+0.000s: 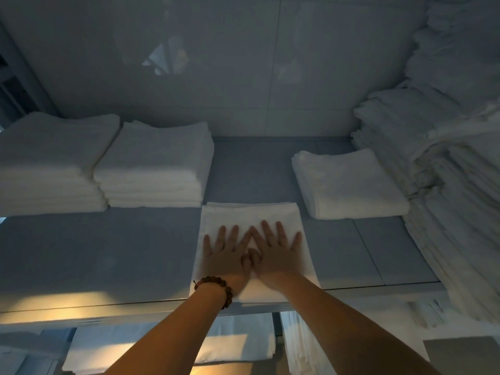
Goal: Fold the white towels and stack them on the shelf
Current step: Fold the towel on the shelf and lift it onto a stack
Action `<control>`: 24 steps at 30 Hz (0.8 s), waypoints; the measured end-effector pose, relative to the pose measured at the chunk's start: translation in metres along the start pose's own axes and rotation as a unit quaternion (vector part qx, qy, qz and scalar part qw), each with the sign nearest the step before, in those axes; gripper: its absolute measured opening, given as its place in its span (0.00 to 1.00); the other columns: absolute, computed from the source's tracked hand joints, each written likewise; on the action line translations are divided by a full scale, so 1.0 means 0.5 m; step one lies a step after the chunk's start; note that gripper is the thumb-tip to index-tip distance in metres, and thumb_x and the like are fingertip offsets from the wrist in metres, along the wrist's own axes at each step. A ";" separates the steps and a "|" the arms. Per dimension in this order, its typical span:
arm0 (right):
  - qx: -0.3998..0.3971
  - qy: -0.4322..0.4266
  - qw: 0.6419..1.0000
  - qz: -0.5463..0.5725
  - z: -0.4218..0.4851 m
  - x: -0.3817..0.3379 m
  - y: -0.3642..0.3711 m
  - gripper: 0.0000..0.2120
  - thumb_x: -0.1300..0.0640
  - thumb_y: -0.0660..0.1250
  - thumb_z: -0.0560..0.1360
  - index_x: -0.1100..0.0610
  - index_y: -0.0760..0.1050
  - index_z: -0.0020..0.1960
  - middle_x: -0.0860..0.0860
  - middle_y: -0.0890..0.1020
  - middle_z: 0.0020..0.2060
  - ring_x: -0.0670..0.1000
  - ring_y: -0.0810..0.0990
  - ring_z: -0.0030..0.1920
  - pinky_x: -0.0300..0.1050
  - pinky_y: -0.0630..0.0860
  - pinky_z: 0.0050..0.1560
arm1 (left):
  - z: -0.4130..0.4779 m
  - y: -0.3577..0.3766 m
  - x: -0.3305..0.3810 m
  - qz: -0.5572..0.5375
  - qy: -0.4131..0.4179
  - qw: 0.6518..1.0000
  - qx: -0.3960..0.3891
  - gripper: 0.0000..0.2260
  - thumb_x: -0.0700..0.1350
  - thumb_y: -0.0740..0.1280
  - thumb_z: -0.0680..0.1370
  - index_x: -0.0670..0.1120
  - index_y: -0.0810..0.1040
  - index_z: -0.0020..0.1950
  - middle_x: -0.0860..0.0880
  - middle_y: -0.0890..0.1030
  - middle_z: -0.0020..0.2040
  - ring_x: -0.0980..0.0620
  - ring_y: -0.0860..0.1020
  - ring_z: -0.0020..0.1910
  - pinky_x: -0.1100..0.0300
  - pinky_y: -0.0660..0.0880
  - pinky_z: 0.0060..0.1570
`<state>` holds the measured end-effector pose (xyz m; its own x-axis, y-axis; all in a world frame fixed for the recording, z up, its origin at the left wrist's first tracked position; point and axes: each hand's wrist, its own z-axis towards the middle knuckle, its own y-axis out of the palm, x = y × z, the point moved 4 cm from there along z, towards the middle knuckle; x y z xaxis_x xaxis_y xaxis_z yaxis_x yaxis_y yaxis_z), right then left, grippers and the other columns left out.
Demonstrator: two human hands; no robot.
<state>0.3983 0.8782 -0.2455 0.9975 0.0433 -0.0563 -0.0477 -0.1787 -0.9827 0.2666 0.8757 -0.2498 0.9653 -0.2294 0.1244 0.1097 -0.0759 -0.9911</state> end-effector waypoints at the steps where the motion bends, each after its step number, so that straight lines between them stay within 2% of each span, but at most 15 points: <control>1: 0.001 0.005 1.000 0.004 -0.005 0.014 -0.002 0.28 0.36 0.35 0.76 0.40 0.30 0.72 0.44 0.32 0.73 0.54 0.29 0.73 0.69 0.34 0.69 | 0.000 0.001 -0.009 0.002 0.001 1.000 -0.003 0.24 0.61 0.37 0.77 0.62 0.32 0.71 0.56 0.37 0.75 0.51 0.34 0.74 0.43 0.34 0.71; 5: -0.020 0.056 0.998 0.026 -0.031 0.066 -0.007 0.29 0.34 0.36 0.76 0.39 0.29 0.72 0.42 0.28 0.71 0.51 0.29 0.73 0.67 0.34 0.71 | -0.009 0.002 -0.061 -0.054 -0.056 0.996 -0.035 0.26 0.64 0.44 0.77 0.64 0.39 0.74 0.59 0.35 0.74 0.48 0.36 0.75 0.45 0.42 0.72; 9: -0.046 0.063 0.995 0.062 -0.058 0.072 -0.021 0.28 0.37 0.40 0.78 0.42 0.33 0.74 0.46 0.33 0.74 0.52 0.32 0.75 0.61 0.39 0.74 | -0.032 -0.013 -0.070 -0.113 -0.102 0.983 -0.100 0.26 0.63 0.50 0.78 0.64 0.45 0.74 0.59 0.38 0.76 0.40 0.45 0.75 0.45 0.50 0.72; 13: -0.040 0.088 0.990 0.098 -0.085 0.081 -0.031 0.28 0.41 0.46 0.80 0.44 0.40 0.76 0.50 0.38 0.77 0.54 0.38 0.76 0.55 0.51 0.74 | -0.045 -0.050 -0.060 -0.132 -0.133 0.976 -0.109 0.23 0.57 0.55 0.79 0.64 0.54 0.73 0.56 0.42 0.77 0.40 0.56 0.71 0.45 0.61 0.68; 15: -0.038 0.102 0.988 0.113 -0.098 0.089 -0.036 0.27 0.42 0.48 0.80 0.44 0.43 0.76 0.49 0.40 0.77 0.53 0.42 0.77 0.55 0.57 0.72 | -0.049 -0.064 -0.058 -0.152 -0.160 0.967 -0.130 0.22 0.56 0.56 0.78 0.65 0.55 0.72 0.54 0.42 0.75 0.39 0.57 0.69 0.46 0.65 0.66; 19: -0.036 0.147 0.978 0.146 -0.119 0.097 -0.048 0.27 0.44 0.52 0.80 0.43 0.47 0.76 0.49 0.45 0.77 0.57 0.56 0.74 0.54 0.65 0.69 | -0.059 -0.077 -0.060 -0.190 -0.176 0.950 -0.177 0.24 0.55 0.58 0.78 0.66 0.55 0.72 0.50 0.39 0.75 0.35 0.58 0.69 0.49 0.67 0.66; 22: -0.035 0.165 0.971 0.171 -0.125 0.099 -0.057 0.27 0.45 0.55 0.80 0.44 0.49 0.76 0.54 0.51 0.76 0.60 0.59 0.72 0.52 0.63 0.70 | -0.067 -0.081 -0.068 -0.218 -0.165 0.942 -0.195 0.25 0.56 0.60 0.77 0.66 0.55 0.72 0.48 0.40 0.75 0.40 0.67 0.67 0.55 0.68 0.65; 24: -0.040 0.167 0.970 0.171 -0.126 0.100 -0.061 0.28 0.45 0.57 0.79 0.46 0.51 0.76 0.57 0.55 0.74 0.61 0.62 0.70 0.49 0.63 0.70 | -0.072 -0.082 -0.071 -0.233 -0.160 0.937 -0.206 0.26 0.56 0.61 0.76 0.66 0.54 0.72 0.47 0.40 0.75 0.42 0.67 0.68 0.57 0.67 0.64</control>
<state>0.4530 0.8240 -0.2071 0.8859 -0.3510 -0.3034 -0.3881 -0.2023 -0.8991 0.2193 0.8523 -0.2118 0.8640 0.2195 0.4531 0.5001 -0.4784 -0.7218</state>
